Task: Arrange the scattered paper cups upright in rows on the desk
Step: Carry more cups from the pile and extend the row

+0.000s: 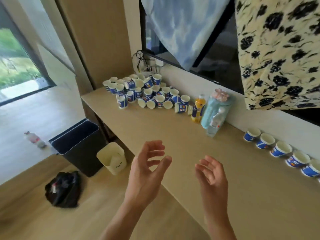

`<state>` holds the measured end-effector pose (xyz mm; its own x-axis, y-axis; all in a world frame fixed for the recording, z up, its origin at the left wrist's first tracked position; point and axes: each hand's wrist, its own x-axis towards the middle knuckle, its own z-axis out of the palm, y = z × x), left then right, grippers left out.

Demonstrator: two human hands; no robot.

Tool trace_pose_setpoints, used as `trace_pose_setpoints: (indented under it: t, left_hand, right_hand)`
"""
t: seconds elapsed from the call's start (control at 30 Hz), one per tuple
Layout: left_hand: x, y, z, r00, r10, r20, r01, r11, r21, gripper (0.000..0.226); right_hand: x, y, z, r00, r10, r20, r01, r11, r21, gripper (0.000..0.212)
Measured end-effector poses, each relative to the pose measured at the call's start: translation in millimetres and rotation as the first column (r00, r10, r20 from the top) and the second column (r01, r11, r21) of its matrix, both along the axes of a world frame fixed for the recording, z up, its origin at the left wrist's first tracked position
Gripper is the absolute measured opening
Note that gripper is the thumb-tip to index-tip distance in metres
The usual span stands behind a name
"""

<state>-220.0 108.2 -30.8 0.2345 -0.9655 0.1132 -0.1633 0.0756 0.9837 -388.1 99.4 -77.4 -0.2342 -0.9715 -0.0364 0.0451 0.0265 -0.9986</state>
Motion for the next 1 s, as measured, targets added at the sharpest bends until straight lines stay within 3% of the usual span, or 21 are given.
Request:
trace_pose_setpoints:
  t: [0.3,0.67,1.0]
  left_hand:
    - [80,-37,8,0.989,0.138,-0.046,-0.138,0.99,-0.007,0.031]
    - [139,-144,-13,0.991,0.125,0.037,-0.127,0.989,0.077,0.03]
    - [173,-265,-56,0.985,-0.136,0.105,0.111,0.97,0.217,0.024]
  right_hand:
    - [84,-66,11,0.99,0.143,-0.002,-0.143,0.99,-0.017,0.032]
    - [142,-197,-6,0.973,0.213,0.091,-0.217,0.976,0.034,0.03]
    - [158,-250,-33,0.995,0.054,0.083,-0.067,0.985,0.162,0.025]
